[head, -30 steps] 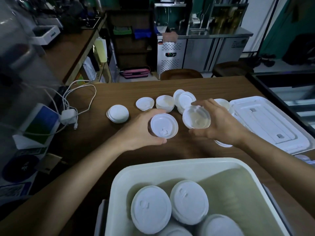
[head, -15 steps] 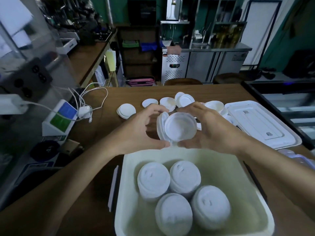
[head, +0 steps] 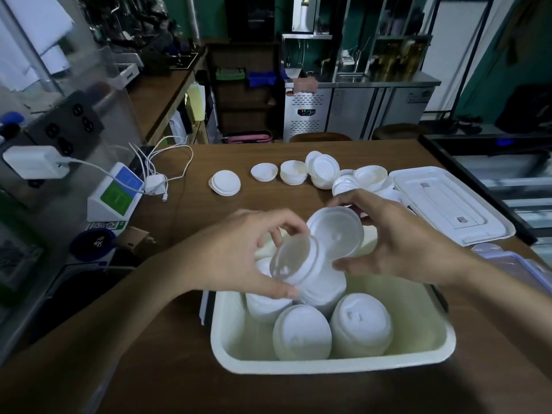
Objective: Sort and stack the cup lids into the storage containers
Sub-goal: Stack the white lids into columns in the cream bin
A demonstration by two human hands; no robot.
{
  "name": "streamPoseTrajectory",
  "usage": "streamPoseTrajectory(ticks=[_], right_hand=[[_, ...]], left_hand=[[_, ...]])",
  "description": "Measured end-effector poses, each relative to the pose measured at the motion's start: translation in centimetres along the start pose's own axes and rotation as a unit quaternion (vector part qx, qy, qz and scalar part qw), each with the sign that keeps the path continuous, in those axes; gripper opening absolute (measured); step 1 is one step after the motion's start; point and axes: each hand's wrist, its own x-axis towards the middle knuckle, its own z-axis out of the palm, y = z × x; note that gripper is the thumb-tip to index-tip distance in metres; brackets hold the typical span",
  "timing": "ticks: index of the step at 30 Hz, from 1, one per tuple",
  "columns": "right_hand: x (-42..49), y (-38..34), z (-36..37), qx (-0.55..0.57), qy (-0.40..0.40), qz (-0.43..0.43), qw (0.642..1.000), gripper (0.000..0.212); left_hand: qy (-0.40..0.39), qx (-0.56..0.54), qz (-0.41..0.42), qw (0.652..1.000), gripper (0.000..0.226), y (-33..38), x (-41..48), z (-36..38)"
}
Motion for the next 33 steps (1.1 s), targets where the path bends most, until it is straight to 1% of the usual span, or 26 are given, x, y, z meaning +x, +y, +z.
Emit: streamPoseTrajectory(ticks=[5,10,13,15,17,20,21,23,26,29,33], right_hand=[[-1.5,0.8,0.5,-0.028,-0.017,0.036,0.999,0.077],[-2.2,0.9,0.8,-0.070,-0.019,0.047,0.996,0.082],[-2.7,0.7,0.5,-0.146,-0.022,0.030,0.989,0.088],[-3.0,0.3,0.6,-0.235,-0.030,0.024,0.971,0.092],[-3.2,0.0,0.9,-0.330,-0.037,0.011,0.943,0.095],[-2.7,-0.4,1.6,-0.388,-0.086,-0.019,0.917,0.099],[-2.4,-0.4,1.7,-0.392,-0.103,-0.019,0.914,0.099],[-1.6,-0.6,1.6,-0.358,-0.137,0.021,0.923,0.100],[-0.9,-1.1,1.6,-0.308,-0.129,0.037,0.942,0.099],[-0.6,-1.0,1.9,-0.319,-0.140,0.041,0.937,0.092],[-0.4,-0.4,2.5,-0.321,-0.148,0.055,0.934,0.092]], left_hand=[[-0.092,0.049,0.013,0.994,0.078,0.8,0.0,2.8],[-0.128,0.057,0.025,0.990,0.078,0.5,0.5,4.2],[-0.146,0.101,0.021,0.984,0.081,0.6,0.5,4.7],[-0.148,0.134,0.021,0.980,0.078,0.9,0.4,4.9],[-0.153,0.151,0.021,0.976,0.069,1.0,0.4,5.0],[-0.160,0.157,0.019,0.974,0.060,0.8,0.2,5.1],[-0.161,0.157,0.019,0.974,0.058,0.7,0.2,5.2],[-0.163,0.154,0.022,0.974,0.056,0.4,0.1,5.3],[-0.168,0.134,0.023,0.976,0.058,0.0,0.2,5.1],[-0.170,0.122,0.016,0.978,0.057,0.0,0.1,4.7],[-0.166,0.137,0.018,0.976,0.056,0.0,0.1,4.5]])
